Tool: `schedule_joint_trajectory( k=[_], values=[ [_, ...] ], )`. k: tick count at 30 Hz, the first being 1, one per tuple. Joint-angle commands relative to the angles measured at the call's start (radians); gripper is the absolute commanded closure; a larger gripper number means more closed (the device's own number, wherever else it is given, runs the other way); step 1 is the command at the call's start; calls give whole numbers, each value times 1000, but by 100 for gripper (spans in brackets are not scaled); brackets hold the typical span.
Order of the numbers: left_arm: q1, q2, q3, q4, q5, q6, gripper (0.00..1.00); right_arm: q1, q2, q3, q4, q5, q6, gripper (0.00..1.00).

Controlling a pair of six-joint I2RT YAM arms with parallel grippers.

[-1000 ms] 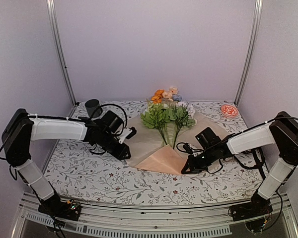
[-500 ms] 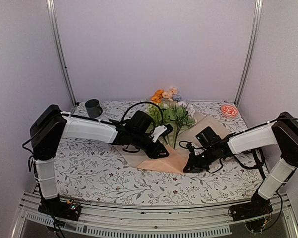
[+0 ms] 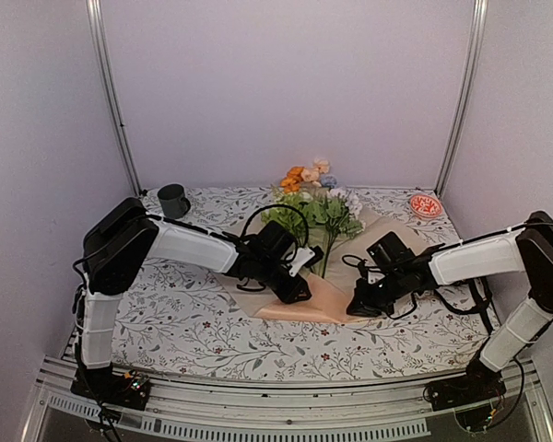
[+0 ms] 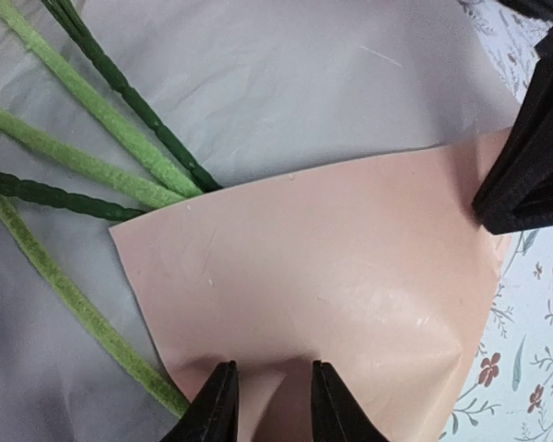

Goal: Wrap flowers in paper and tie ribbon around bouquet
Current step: Press the fold line on the 1/4-folded wrapping paper, then pick up the one-fourth-folded wrapping paper from the center of the board.

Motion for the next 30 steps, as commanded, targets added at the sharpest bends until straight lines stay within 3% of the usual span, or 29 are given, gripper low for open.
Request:
schedule_joint_trajectory(
  k=[1,3,9,11,15,22,30],
  values=[
    [-15,22,-4,-32,-16,26,72,1,-137,-6,-87,97,100,88],
    [-14,27,-4,-33,-16,28,72,1,-206,-26,-106,111,180,79],
    [-14,29,-8,-35,-13,39,72,2,-446,-157,-156,153,554,75],
    [-15,31,-8,-36,-15,41,72,1,-528,-208,-134,187,701,56],
    [-15,33,-8,-36,-14,48,72,1,-557,-283,-41,166,922,50],
    [-15,34,-3,-43,-11,52,72,1,-271,-158,-67,86,836,49],
    [-15,22,-8,-48,-15,56,72,-13,-182,-179,-37,134,847,50]
  ],
)
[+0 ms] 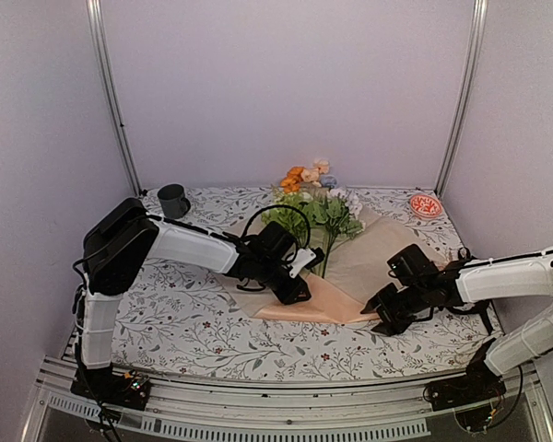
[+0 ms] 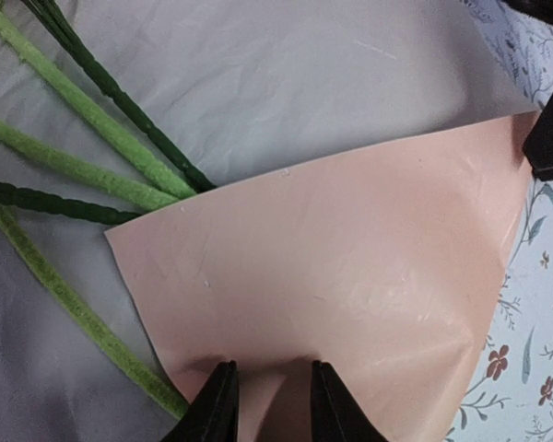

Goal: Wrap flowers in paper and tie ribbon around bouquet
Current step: Pick up the one-fourth-folded wrapping paper from the center of the board.

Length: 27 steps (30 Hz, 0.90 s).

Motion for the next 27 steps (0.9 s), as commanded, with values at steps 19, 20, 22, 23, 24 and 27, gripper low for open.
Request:
schedule_joint_trajectory(
  k=[19,20,22,23,24,27],
  values=[
    [-46,-56,34,-14,-63,-24,69,-16,133,127,-106,115,-189,100],
    [-46,-67,39,-15,-63,-31,68,-12,130,137,-112,128,-191,100],
    [-52,-90,47,-14,-69,-35,67,-8,124,147,-120,140,-197,100],
    [-58,-98,52,-14,-73,-31,67,-8,126,153,-120,141,-201,100],
    [-63,-102,56,-14,-69,-28,66,-8,127,157,-122,141,-205,100],
    [-70,-84,62,0,-25,-28,66,-5,135,174,-126,146,-218,100]
  ],
)
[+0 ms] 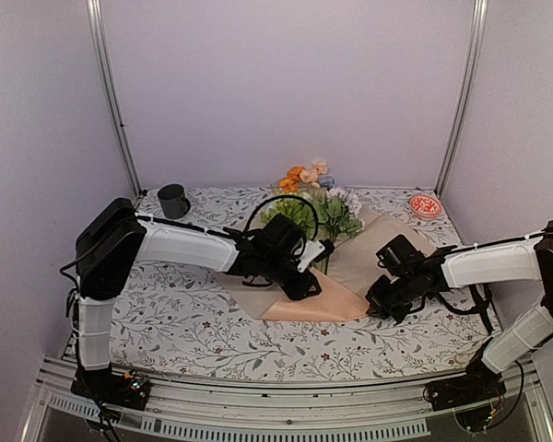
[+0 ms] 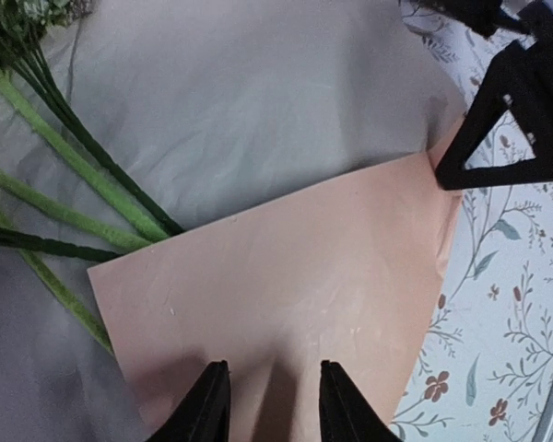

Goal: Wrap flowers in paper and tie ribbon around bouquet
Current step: Pick up the one-fourth-folded wrapping paper from the center of the board, then fold the one-fourth-folded wrapping paper at the center of the board.

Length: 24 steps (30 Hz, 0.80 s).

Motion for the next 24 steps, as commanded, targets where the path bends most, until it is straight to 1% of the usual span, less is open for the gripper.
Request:
schedule_joint_trajectory(
  k=[1,6,10,15,19,24],
  values=[
    [-21,-12,35,23,36,-3,65,9,11,51,-35,49,-39,100],
    [-10,94,87,-25,20,20,66,32,16,117,-95,99,-99,100],
    [-4,149,113,-38,29,22,67,43,21,141,-97,106,-149,100],
    [7,167,110,-41,29,22,67,72,37,185,-102,133,-240,100],
    [15,178,99,-37,48,15,68,106,83,268,-157,179,-359,100],
    [28,180,80,-25,55,3,68,181,135,377,-236,257,-486,100]
  ],
)
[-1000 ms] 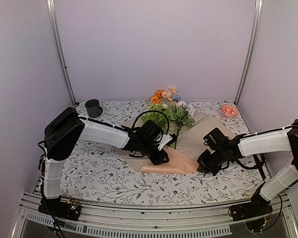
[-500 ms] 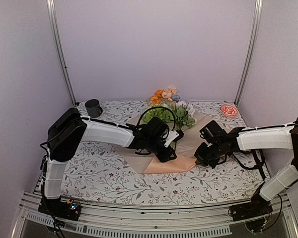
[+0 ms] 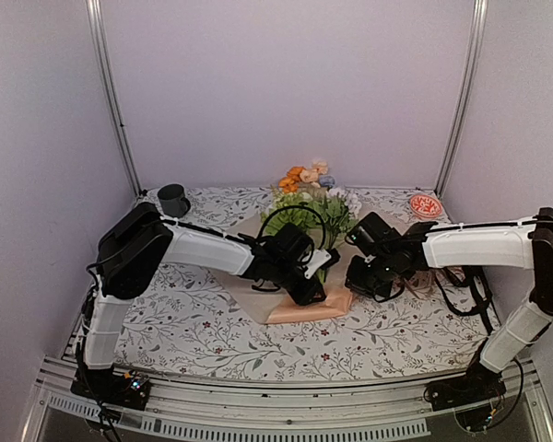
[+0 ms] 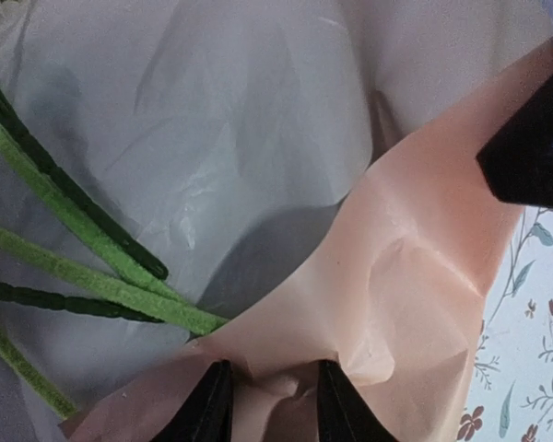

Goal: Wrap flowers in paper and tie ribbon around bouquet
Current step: Fold the one-fourth-folded wrapping paper at the center of the board.

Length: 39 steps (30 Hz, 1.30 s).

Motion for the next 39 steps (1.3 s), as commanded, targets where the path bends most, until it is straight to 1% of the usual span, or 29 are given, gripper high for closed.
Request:
schedule_joint_trajectory(
  k=[1,4,6,9,11,14,18,22,25,30,34,37,39],
  values=[
    [20,38,-29,-18,12,-13,68,72,43,105,-88,104,-152,100],
    [28,34,-47,3,25,-18,68,130,72,179,-116,172,-224,100],
    [33,33,-56,15,37,-23,68,168,82,201,-89,192,-293,100],
    [44,26,-73,46,62,-29,68,212,89,189,18,142,-459,100],
    [54,17,-90,74,85,-41,68,215,104,163,55,107,-521,100],
    [74,-17,-141,144,136,-68,68,216,132,129,75,84,-561,100],
    [103,-88,-229,302,253,-105,68,216,169,94,101,38,-616,100],
    [131,-132,-270,409,351,-148,67,216,210,89,99,25,-678,100],
    [152,-154,-282,454,405,-183,65,216,229,84,99,28,-700,100],
    [195,-205,-317,457,427,-227,63,216,247,91,86,35,-724,100],
    [257,-314,-427,518,422,-286,57,216,254,89,82,34,-738,100],
    [287,-371,-464,562,421,-308,49,215,270,92,74,23,-759,100],
    [295,-400,-489,619,418,-328,41,216,276,94,72,19,-767,100]
  ],
)
